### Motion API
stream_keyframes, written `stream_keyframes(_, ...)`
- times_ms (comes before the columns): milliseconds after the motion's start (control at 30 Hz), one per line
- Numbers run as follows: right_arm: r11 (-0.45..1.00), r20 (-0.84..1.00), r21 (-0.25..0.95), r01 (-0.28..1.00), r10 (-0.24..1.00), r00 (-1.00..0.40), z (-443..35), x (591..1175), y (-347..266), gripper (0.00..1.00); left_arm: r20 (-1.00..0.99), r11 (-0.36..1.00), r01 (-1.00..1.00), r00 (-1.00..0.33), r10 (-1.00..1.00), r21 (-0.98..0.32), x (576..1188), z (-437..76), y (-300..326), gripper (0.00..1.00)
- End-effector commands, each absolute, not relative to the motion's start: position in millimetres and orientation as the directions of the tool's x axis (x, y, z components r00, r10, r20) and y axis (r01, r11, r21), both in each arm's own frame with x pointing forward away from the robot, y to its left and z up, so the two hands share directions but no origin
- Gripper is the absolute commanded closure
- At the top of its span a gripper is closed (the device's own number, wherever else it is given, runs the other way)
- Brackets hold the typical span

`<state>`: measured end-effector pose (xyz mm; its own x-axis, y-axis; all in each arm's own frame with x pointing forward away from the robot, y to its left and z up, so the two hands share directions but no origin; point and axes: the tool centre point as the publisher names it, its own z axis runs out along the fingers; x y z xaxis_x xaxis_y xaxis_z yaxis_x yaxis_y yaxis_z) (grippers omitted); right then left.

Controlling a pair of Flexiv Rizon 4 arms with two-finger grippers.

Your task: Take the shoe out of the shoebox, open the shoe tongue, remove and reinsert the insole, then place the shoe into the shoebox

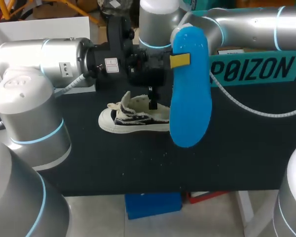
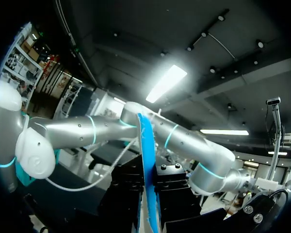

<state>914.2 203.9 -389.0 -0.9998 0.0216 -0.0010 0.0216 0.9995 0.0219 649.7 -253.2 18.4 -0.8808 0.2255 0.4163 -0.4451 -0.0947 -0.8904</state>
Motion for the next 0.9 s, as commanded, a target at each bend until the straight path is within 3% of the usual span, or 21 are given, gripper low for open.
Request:
stream_keyframes(33, 0.987, 0.015, -0.160, 0.026, 0.028, -0.999, -395.5, 919.4, 216.1, 0.12, 0.418, -0.094, -0.445, -0.881, 0.221, -0.890, 648.7, 18.0, -254.6, 1.00)
stream_keyframes(400, 0.991, 0.027, -0.133, 0.025, 0.029, -0.999, -400.3, 922.4, 234.2, 0.16, 0.418, -0.094, -0.445, -0.881, 0.221, -0.890, 648.7, 18.0, -254.6, 1.00)
stream_keyframes(467, 0.992, 0.030, -0.123, 0.032, 0.035, -0.999, -401.7, 922.1, 235.2, 0.33, 0.418, -0.094, -0.445, -0.881, 0.221, -0.890, 648.7, 18.0, -254.6, 1.00)
stream_keyframes(500, 0.992, 0.032, -0.118, 0.032, 0.036, -0.999, -403.1, 921.8, 236.5, 0.55, 0.418, -0.094, -0.445, -0.881, 0.221, -0.890, 648.7, 18.0, -254.6, 1.00)
stream_keyframes(533, 0.993, 0.036, -0.117, 0.034, 0.039, -0.999, -404.3, 921.5, 237.1, 0.63, 0.418, -0.094, -0.445, -0.881, 0.221, -0.890, 648.7, 18.0, -254.6, 1.00)
stream_keyframes(600, 0.993, 0.045, -0.110, 0.035, 0.040, -0.998, -406.4, 920.6, 237.1, 1.00, 0.418, -0.094, -0.445, -0.881, 0.221, -0.890, 648.7, 18.0, -254.6, 1.00)
stream_keyframes(900, 0.993, 0.045, -0.110, 0.035, 0.040, -0.998, -406.4, 920.6, 237.1, 1.00, 0.418, -0.094, -0.445, -0.881, 0.221, -0.890, 648.7, 18.0, -254.6, 1.00)
